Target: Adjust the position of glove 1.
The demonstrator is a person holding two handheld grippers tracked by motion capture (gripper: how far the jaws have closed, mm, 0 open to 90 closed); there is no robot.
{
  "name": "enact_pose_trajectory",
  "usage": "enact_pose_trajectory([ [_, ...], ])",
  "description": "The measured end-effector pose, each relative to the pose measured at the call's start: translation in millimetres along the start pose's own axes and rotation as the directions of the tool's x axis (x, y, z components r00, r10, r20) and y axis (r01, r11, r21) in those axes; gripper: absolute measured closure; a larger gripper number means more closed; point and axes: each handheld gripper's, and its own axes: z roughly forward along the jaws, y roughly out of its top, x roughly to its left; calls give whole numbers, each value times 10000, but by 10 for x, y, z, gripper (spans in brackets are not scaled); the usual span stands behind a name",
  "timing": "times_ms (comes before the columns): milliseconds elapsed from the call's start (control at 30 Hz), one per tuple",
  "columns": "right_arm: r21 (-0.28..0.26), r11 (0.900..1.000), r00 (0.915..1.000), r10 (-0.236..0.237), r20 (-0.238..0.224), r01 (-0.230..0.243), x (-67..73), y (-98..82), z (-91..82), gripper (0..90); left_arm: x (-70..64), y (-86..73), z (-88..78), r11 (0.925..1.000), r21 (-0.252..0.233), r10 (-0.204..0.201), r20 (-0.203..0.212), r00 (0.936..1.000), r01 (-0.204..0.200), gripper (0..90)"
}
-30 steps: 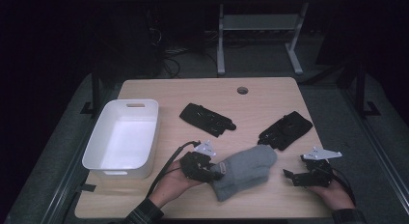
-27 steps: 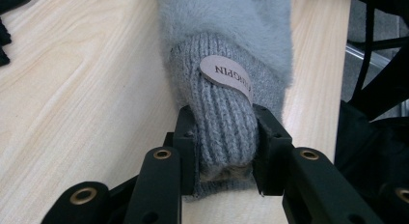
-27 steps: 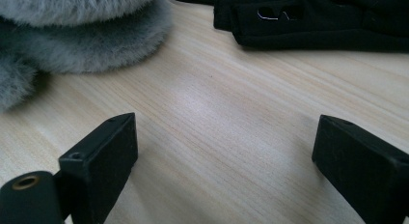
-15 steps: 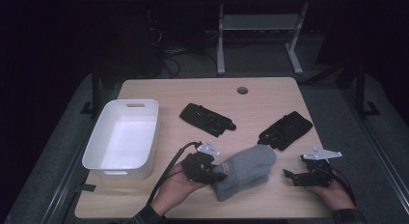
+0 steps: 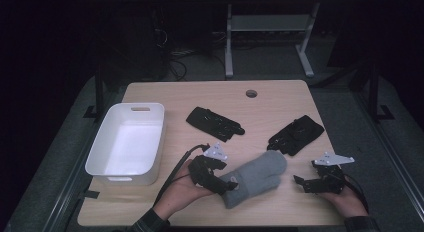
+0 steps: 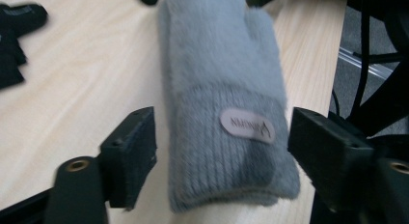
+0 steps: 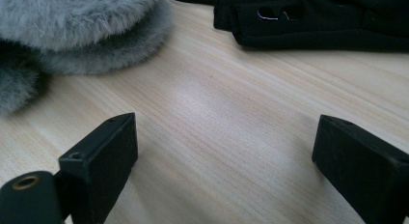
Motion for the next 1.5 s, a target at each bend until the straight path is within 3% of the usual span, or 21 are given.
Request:
enact_pose_trajectory([
  [100,1,10000,10000,7,0,-7,0,1,0,86,69,115,28,9992,-387,-71,105,9999,75,208],
  [233,1,10000,10000,11,-1,-11,1,1,0,85,156,239,150,9990,-450,42,257,9997,-30,182],
  [500,-5,10000,10000,6,-1,-6,0,0,0,86,248,444,536,9992,-325,260,700,9972,-238,167],
  [567,-4,10000,10000,3,-1,-3,0,0,0,86,278,478,645,9997,-77,236,764,9968,-231,167],
  [900,7,10000,10000,-2,7,2,-2,2,1,86,365,424,1008,9956,918,58,1394,9902,-187,158],
  [1267,18,10000,10000,-14,-11,14,0,2,0,86,398,360,1140,9883,1521,-209,1644,9862,-44,147],
  [1367,16,10000,10000,-15,-11,15,1,2,0,86,426,342,1166,9871,1596,-433,1878,9812,130,158],
  [1500,17,10000,10000,-14,-10,14,1,2,0,86,448,335,1171,9850,1705,-708,2572,9638,269,301],
])
